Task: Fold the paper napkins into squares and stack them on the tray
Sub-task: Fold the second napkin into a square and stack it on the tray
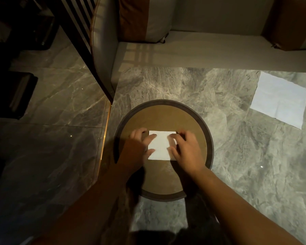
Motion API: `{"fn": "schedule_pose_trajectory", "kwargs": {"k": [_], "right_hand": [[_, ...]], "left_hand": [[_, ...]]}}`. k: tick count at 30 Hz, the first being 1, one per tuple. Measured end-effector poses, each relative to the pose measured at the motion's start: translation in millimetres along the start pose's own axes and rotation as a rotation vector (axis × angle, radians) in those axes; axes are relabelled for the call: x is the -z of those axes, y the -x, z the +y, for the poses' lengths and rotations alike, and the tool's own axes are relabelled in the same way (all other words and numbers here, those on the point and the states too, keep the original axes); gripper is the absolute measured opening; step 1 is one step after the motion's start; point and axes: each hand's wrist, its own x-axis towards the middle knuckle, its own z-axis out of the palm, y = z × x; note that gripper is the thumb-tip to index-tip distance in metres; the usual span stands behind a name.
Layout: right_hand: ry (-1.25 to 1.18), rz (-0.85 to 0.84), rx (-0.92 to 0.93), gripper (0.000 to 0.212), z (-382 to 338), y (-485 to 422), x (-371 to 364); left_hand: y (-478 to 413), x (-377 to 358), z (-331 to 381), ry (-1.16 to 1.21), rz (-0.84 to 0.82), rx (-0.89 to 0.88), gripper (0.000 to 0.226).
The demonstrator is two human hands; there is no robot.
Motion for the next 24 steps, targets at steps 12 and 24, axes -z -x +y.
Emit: {"fn": "schedule_pose_trajectory", "kwargs": {"k": [12, 24], "right_hand": [[0.18, -0.254, -0.036, 0.082, 22.7, 3.3, 5.6], [0.091, -0.074, -0.218, 0.08, 9.7, -5.4, -10.2]], "left_hand": [[7.1, 1.6, -9.2, -0.048, -0.108, -0.007, 0.084], [0.9, -20.4, 9.4, 0.03, -0.07, 0.276, 0.072]]}}
